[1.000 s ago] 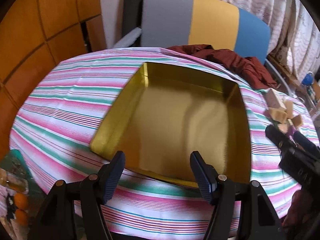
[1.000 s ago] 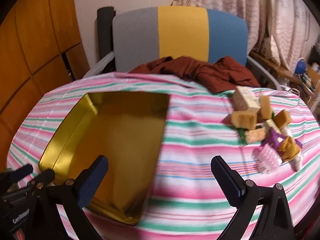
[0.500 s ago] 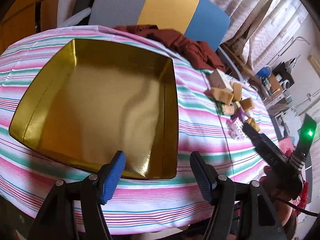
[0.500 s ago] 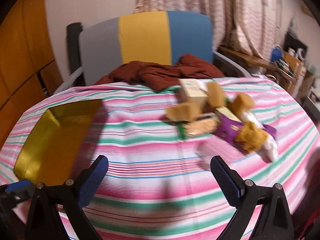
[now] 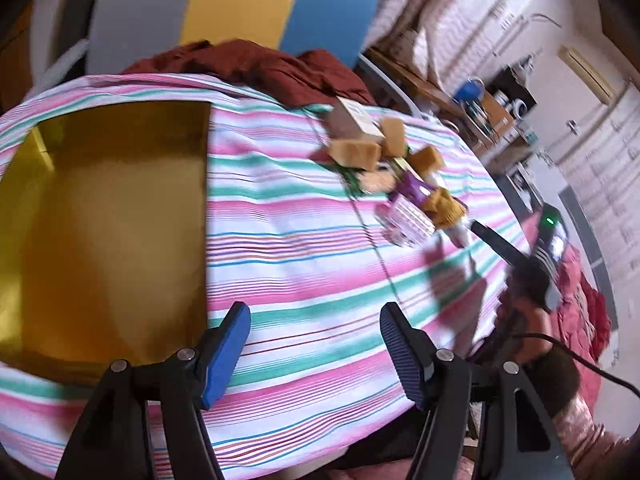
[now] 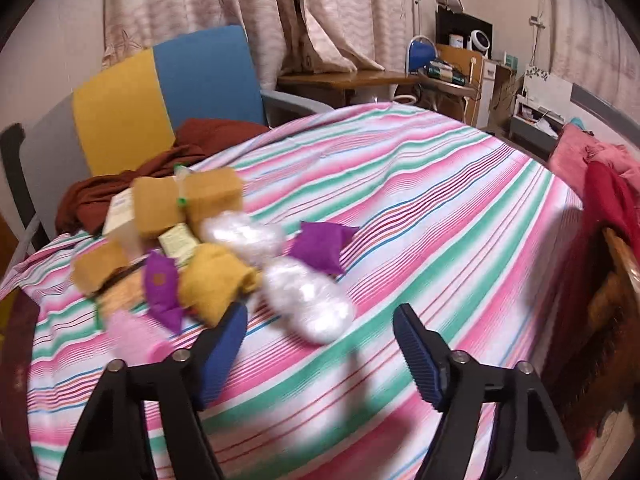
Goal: Organize objects
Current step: 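Grasp the clear plastic-wrapped bundle with the right gripper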
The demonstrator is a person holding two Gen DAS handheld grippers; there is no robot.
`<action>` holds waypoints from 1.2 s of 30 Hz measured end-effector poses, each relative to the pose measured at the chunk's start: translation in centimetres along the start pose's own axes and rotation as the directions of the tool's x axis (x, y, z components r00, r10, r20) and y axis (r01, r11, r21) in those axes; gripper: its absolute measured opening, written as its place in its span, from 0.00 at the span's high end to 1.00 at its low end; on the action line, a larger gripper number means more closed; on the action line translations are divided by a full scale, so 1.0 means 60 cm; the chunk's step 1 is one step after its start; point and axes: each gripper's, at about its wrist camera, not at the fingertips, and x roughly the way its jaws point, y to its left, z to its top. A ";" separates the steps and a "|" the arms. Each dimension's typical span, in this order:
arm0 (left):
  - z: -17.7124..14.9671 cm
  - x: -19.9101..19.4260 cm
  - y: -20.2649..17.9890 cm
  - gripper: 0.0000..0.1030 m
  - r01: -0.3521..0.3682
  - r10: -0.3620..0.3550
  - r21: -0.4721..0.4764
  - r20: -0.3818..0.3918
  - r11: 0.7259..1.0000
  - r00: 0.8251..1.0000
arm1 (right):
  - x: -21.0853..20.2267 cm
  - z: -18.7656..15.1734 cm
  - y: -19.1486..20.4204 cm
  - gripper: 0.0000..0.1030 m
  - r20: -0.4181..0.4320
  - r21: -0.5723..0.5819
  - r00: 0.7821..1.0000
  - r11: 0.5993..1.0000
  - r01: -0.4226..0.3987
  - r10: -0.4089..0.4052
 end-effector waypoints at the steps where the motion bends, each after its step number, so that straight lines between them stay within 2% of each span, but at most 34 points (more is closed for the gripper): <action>1: 0.002 0.010 -0.009 0.34 0.011 -0.011 0.012 -0.014 1.000 1.000 | 0.013 0.005 -0.004 0.31 -0.006 -0.011 1.000 1.000 -0.010 0.010; 6: 0.012 0.042 -0.043 0.33 0.039 -0.036 0.060 -0.047 0.997 0.998 | 0.060 0.012 0.009 0.39 -0.022 -0.079 0.997 0.994 -0.077 0.075; 9: 0.020 0.059 -0.061 0.32 0.059 -0.054 0.087 -0.051 0.994 0.997 | 0.082 0.008 0.013 0.52 -0.028 -0.078 0.997 0.995 -0.069 0.067; 10: 0.022 0.065 -0.067 0.32 0.055 -0.051 0.103 -0.048 0.993 0.998 | 0.087 0.006 0.009 0.61 -0.019 -0.055 0.997 0.996 -0.072 0.071; 12: 0.027 0.076 -0.081 0.30 0.052 -0.047 0.143 -0.039 0.988 0.998 | 0.088 -0.001 0.003 0.62 -0.008 -0.022 0.997 0.997 -0.076 0.076; 15: 0.037 0.102 -0.110 0.19 0.068 -0.063 0.213 -0.029 0.975 0.998 | 0.082 -0.008 -0.005 0.64 0.024 0.009 0.997 0.997 -0.072 0.071; 18: 0.047 0.124 -0.142 0.18 0.099 -0.104 0.287 0.005 0.953 0.995 | 0.076 -0.019 -0.017 0.64 0.042 0.045 0.997 0.997 -0.070 0.068; 20: 0.053 0.143 -0.173 0.15 0.084 -0.111 0.373 0.052 0.924 0.993 | 0.075 -0.026 -0.018 0.66 0.046 0.049 0.997 0.997 -0.064 0.062; 22: 0.056 0.166 -0.204 0.13 0.065 -0.119 0.469 0.085 0.881 0.989 | 0.077 -0.031 -0.010 0.66 0.044 0.038 0.998 0.998 -0.053 0.051; 24: 0.062 0.201 -0.232 0.13 0.041 -0.093 0.535 0.070 0.844 0.993 | 0.078 -0.031 -0.007 0.66 0.049 0.025 0.998 0.999 -0.044 0.043; 25: 0.067 0.215 -0.239 0.13 0.034 -0.080 0.546 0.060 0.837 0.995 | 0.075 -0.034 -0.006 0.66 0.051 0.022 0.998 0.999 -0.042 0.041; 26: 0.072 0.229 -0.243 0.13 0.024 -0.065 0.547 0.054 0.837 0.996 | 0.075 -0.034 -0.006 0.66 0.055 0.020 0.998 0.999 -0.043 0.042; 28: 0.088 0.250 -0.244 0.13 0.014 -0.048 0.522 0.052 0.853 0.998 | 0.075 -0.035 -0.010 0.66 0.061 0.027 0.997 0.998 -0.052 0.050; 31: 0.100 0.270 -0.243 0.13 0.030 -0.060 0.493 0.046 0.870 0.997 | 0.074 -0.037 -0.012 0.66 0.063 0.033 0.996 0.998 -0.059 0.057; 33: 0.101 0.285 -0.247 0.13 0.045 -0.069 0.504 0.028 0.863 0.997 | 0.075 -0.037 -0.011 0.66 0.064 0.030 0.997 0.998 -0.055 0.053; 36: 0.095 0.298 -0.254 0.13 0.017 -0.048 0.554 0.041 0.832 0.998 | 0.072 -0.041 -0.009 0.66 0.064 0.028 0.997 0.998 -0.052 0.050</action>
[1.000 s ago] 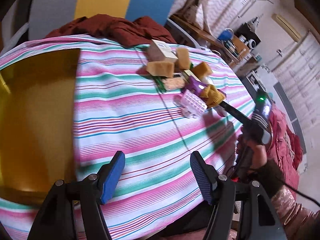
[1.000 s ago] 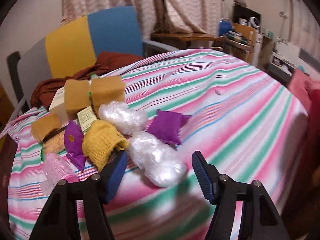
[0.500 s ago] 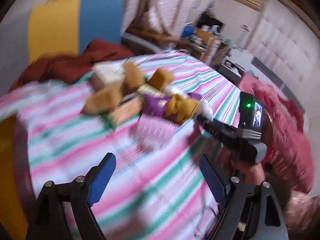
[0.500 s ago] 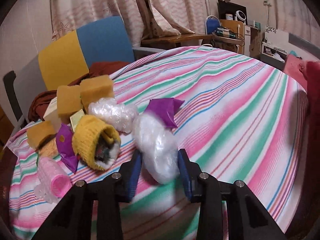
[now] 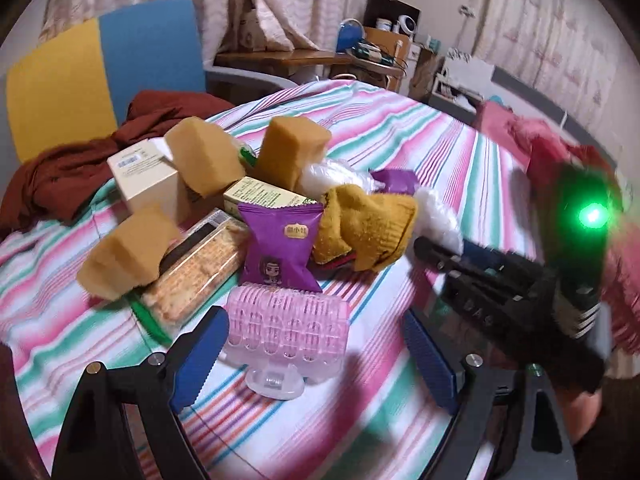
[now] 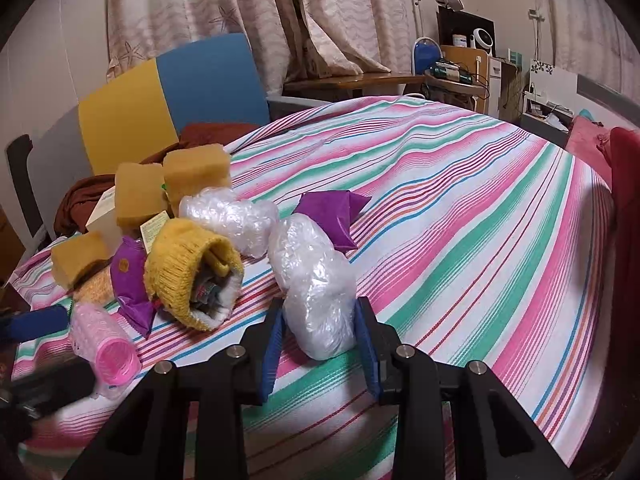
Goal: Organize objects
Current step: 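Grasp the clear plastic-wrapped bundle with the right gripper, then grasp the pink hair roller with the left gripper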
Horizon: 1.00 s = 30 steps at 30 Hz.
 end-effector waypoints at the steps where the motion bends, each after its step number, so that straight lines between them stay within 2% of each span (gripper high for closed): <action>1: -0.002 0.002 -0.003 0.14 -0.001 0.001 0.025 0.010 1.000 1.000 | 0.000 0.000 0.000 0.66 -0.001 0.001 1.000 1.000 -0.001 0.001; 5: -0.012 0.001 -0.011 0.19 0.007 -0.010 0.093 0.029 0.996 1.000 | -0.002 -0.001 0.001 0.66 0.001 0.002 1.000 1.000 -0.001 0.001; 7: -0.017 0.004 -0.007 0.37 -0.006 0.005 0.079 0.020 0.997 1.000 | -0.002 -0.002 0.000 0.66 0.000 0.001 1.000 1.000 0.001 -0.001; 11: -0.019 0.003 0.010 0.37 0.021 -0.020 -0.012 0.032 1.000 0.999 | -0.002 -0.002 0.002 0.66 0.001 -0.001 1.000 1.000 0.003 -0.003; 16: -0.033 -0.007 0.002 0.39 0.008 -0.009 0.033 0.058 0.999 0.998 | -0.002 -0.002 0.003 0.66 0.001 -0.006 1.000 1.000 0.009 -0.009; 21: -0.064 -0.036 0.019 0.41 0.029 -0.027 -0.015 0.114 0.999 0.993 | -0.004 -0.002 0.003 0.66 0.005 -0.009 1.000 1.000 0.014 -0.014; 25: -0.085 -0.052 0.026 0.41 -0.003 0.007 -0.033 0.140 0.999 0.990 | -0.010 -0.005 0.003 0.67 0.018 -0.012 0.999 0.999 0.038 -0.038; 30: -0.097 -0.064 0.014 0.50 -0.034 0.035 -0.007 0.164 0.999 0.986 | -0.017 -0.008 0.001 0.67 0.031 -0.008 0.998 0.998 0.060 -0.060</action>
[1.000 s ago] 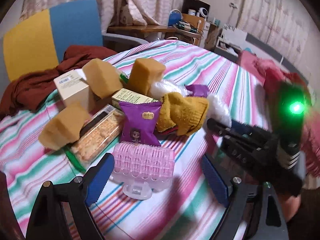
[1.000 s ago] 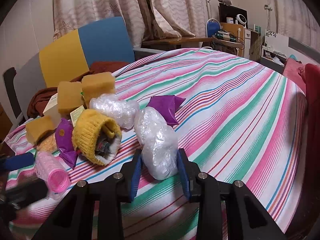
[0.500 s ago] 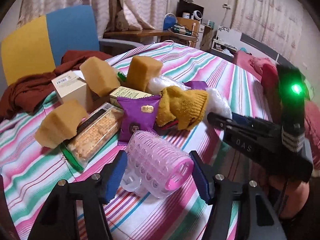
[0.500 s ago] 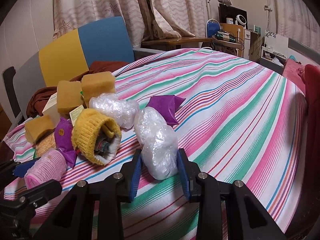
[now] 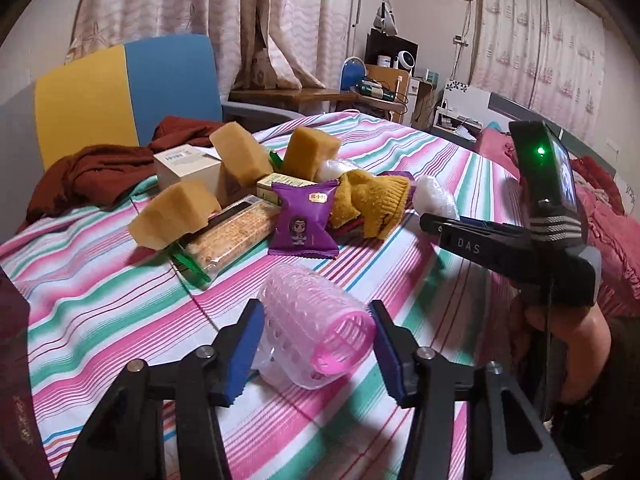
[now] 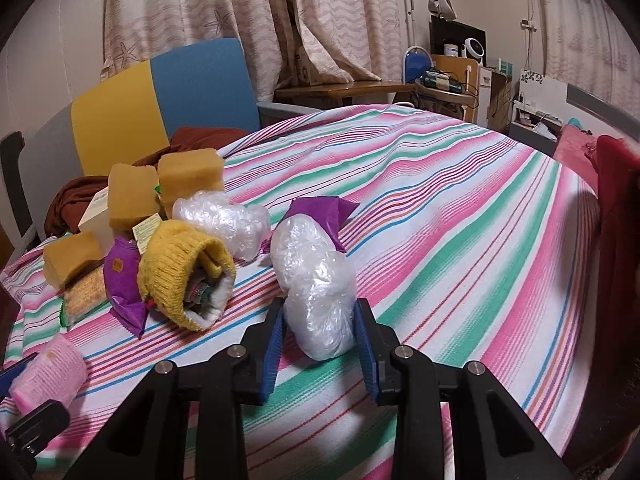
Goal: Organize objects
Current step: 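Grasp the pink hair roller with the left gripper, then lower the pink roller into the gold tray with the left gripper while the right drops the plastic bundle there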
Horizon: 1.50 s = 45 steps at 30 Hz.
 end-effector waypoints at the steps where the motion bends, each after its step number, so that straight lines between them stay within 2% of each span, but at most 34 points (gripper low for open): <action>1: -0.002 -0.002 -0.002 0.51 -0.005 0.005 0.007 0.003 1.000 1.000 | -0.003 -0.003 0.000 0.67 0.000 -0.003 1.000 1.000 0.006 -0.006; 6: -0.008 -0.019 0.001 0.54 0.007 -0.007 -0.003 0.016 1.000 1.000 | -0.029 -0.030 0.021 0.67 0.008 -0.077 1.000 0.997 0.007 -0.007; 14: -0.030 -0.077 0.027 0.65 0.051 -0.050 -0.058 0.019 0.997 0.999 | -0.072 -0.057 0.043 0.67 -0.040 0.001 0.995 0.996 -0.088 0.088; 18: -0.044 -0.117 0.050 0.65 0.093 -0.087 -0.115 0.050 0.989 0.995 | -0.095 -0.071 0.072 0.67 -0.056 -0.019 0.989 0.990 -0.138 0.137; 24: -0.054 -0.176 0.073 0.65 0.125 -0.107 -0.170 0.111 0.977 0.988 | -0.139 -0.083 0.134 0.67 -0.059 -0.117 0.974 0.968 -0.223 0.217; 27: -0.056 -0.209 0.085 0.65 0.124 -0.097 -0.191 0.144 0.974 0.985 | -0.169 -0.086 0.178 0.67 -0.046 -0.201 0.963 0.942 -0.269 0.265; 30: -0.061 -0.247 0.099 0.65 0.113 -0.075 -0.210 0.181 0.971 0.981 | -0.192 -0.088 0.221 0.67 -0.059 -0.268 0.946 0.908 -0.323 0.319; 34: -0.075 -0.308 0.131 0.65 0.041 0.016 -0.239 0.233 0.970 0.972 | -0.226 -0.091 0.286 0.67 -0.084 -0.351 0.911 0.844 -0.407 0.404; 37: -0.095 -0.343 0.165 0.65 -0.024 0.093 -0.282 0.234 0.959 0.968 | -0.254 -0.094 0.337 0.67 -0.109 -0.411 0.877 0.782 -0.469 0.468; 42: -0.143 -0.389 0.234 0.65 -0.140 0.228 -0.378 0.197 0.915 0.954 | -0.294 -0.108 0.431 0.67 -0.206 -0.494 0.797 0.643 -0.586 0.568; 45: -0.177 -0.409 0.283 0.65 -0.215 0.304 -0.448 0.138 0.868 0.942 | -0.304 -0.125 0.490 0.67 -0.310 -0.520 0.748 0.555 -0.650 0.587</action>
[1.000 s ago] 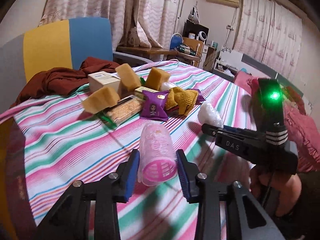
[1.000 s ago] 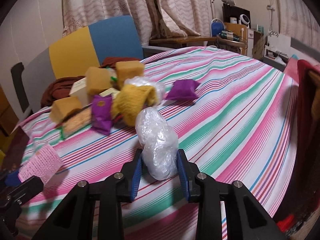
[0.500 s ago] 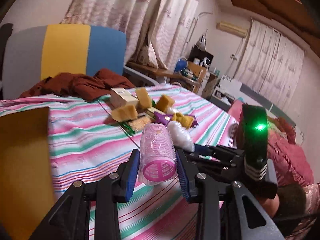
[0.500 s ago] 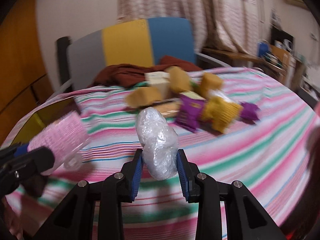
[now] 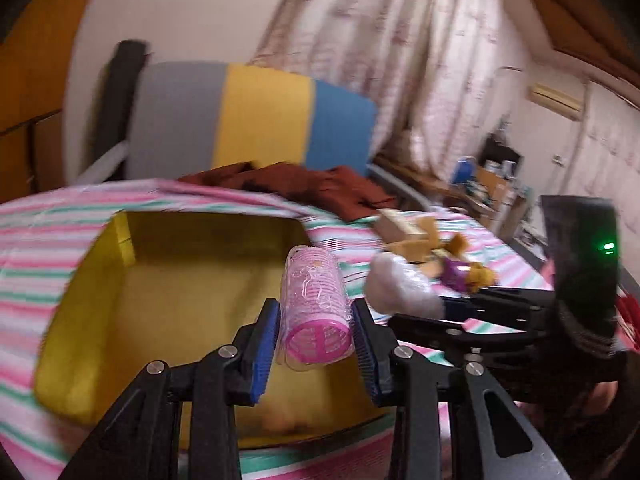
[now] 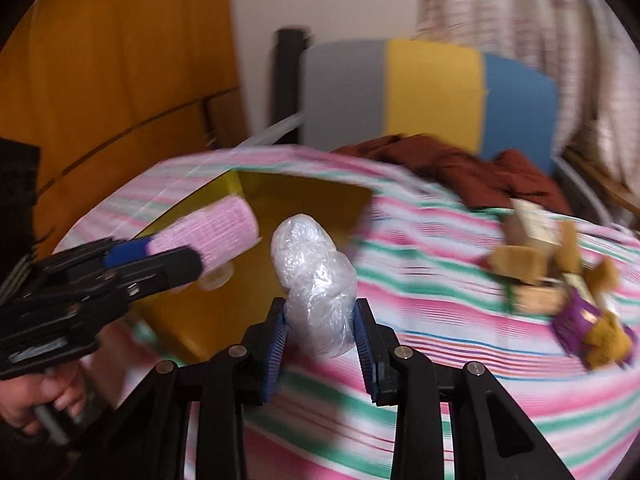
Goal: Organize objects
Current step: 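Lower the pink roller into the gold tray with the left gripper while the right drops the plastic bundle there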
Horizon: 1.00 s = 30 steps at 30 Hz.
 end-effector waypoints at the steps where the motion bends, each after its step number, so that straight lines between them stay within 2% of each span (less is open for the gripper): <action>1: -0.002 -0.001 0.014 0.65 -0.018 0.018 -0.014 -0.005 1.000 1.000 | 0.012 0.005 0.016 0.67 -0.019 -0.013 1.000 1.000 -0.025 0.025; 3: -0.008 -0.002 0.045 0.65 -0.060 0.059 -0.042 -0.027 0.997 0.998 | 0.037 0.015 0.047 0.67 -0.066 -0.044 0.996 0.997 -0.070 0.067; 7: -0.023 -0.004 0.093 0.65 -0.160 0.156 -0.050 -0.078 0.986 0.985 | 0.094 0.026 0.107 0.67 -0.158 -0.109 0.983 0.988 -0.114 0.096; 10: -0.033 -0.007 0.122 0.65 -0.199 0.193 -0.054 -0.096 0.978 0.976 | 0.134 0.033 0.126 0.65 -0.215 -0.078 0.969 0.986 -0.145 0.125; 11: -0.039 -0.010 0.128 0.65 -0.217 0.210 -0.057 -0.100 0.975 0.972 | 0.145 0.035 0.130 0.63 -0.226 -0.058 0.964 0.986 -0.159 0.142; 13: -0.043 -0.011 0.142 0.65 -0.241 0.232 -0.073 -0.110 0.968 0.966 | 0.155 0.037 0.131 0.43 -0.232 -0.017 0.961 0.987 -0.162 0.153; 14: -0.046 -0.013 0.148 0.65 -0.253 0.243 -0.084 -0.112 0.964 0.964 | 0.154 0.037 0.131 0.38 -0.225 0.001 0.959 0.985 -0.174 0.170; 17: -0.046 -0.011 0.166 0.64 -0.276 0.259 -0.123 -0.133 0.953 0.957 | 0.145 0.033 0.134 0.35 -0.196 0.004 0.966 0.985 -0.172 0.169; 19: -0.046 -0.012 0.174 0.54 -0.280 0.256 -0.164 -0.150 0.946 0.955 | 0.132 0.031 0.133 0.35 -0.162 0.007 0.973 0.986 -0.165 0.164; 20: -0.047 -0.013 0.178 0.53 -0.282 0.256 -0.184 -0.153 0.942 0.954 | 0.124 0.030 0.130 0.34 -0.138 0.013 0.977 0.986 -0.164 0.164; 24: -0.044 -0.026 0.183 0.51 -0.268 0.246 -0.254 -0.113 0.929 0.963 | 0.093 0.030 0.124 0.32 -0.076 0.006 0.988 0.991 -0.137 0.137; 30: -0.030 -0.049 0.172 0.51 -0.287 0.284 -0.276 -0.054 0.917 0.957 | 0.069 0.029 0.107 0.28 -0.031 0.023 0.994 0.994 -0.105 0.106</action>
